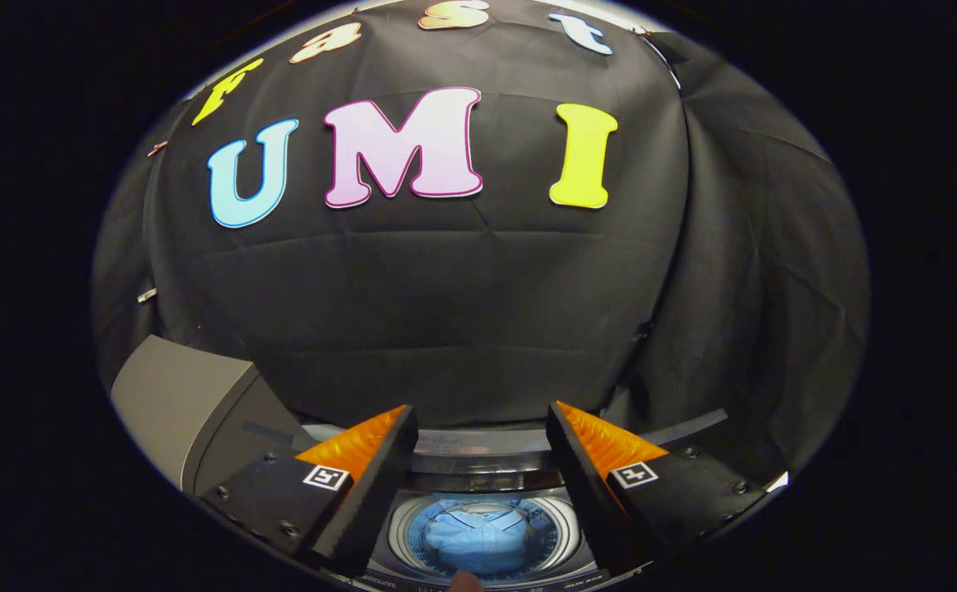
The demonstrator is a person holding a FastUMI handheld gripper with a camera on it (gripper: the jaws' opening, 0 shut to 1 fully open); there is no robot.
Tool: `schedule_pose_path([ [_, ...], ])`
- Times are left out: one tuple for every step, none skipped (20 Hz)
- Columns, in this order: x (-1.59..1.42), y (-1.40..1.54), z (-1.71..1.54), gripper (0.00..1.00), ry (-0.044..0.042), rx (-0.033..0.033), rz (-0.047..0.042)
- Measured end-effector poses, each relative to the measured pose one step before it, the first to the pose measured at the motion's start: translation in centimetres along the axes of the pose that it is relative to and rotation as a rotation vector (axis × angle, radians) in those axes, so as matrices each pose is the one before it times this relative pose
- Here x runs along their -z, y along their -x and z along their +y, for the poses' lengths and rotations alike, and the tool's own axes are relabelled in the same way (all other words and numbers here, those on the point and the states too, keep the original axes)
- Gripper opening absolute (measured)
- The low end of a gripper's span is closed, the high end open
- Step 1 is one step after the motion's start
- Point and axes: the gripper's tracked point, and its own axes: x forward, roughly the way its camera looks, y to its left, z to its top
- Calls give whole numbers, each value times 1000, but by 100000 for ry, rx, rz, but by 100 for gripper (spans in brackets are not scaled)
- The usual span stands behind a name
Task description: Put the clothes into the washing machine and then close the washing machine lid.
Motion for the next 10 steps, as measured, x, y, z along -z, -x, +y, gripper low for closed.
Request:
schedule_pose_path([
  [246,216,15,99,-104,-383,-383],
  [127,383,-67,99,-160,-108,-694],
  [156,221,36,99,-17,-34,-589],
  [192,211,-47,99,-29,-30,-470],
  [148,206,65,99,-73,-44,-851],
  [98,272,16,99,-84,-241,-1027],
  [87,161,10,99,-572,-74,-724],
  [178,161,9,99,-144,-100,-500],
  [221,78,41,99,-10,75,-266],
  [137,145,-100,99,-235,243,-133],
])
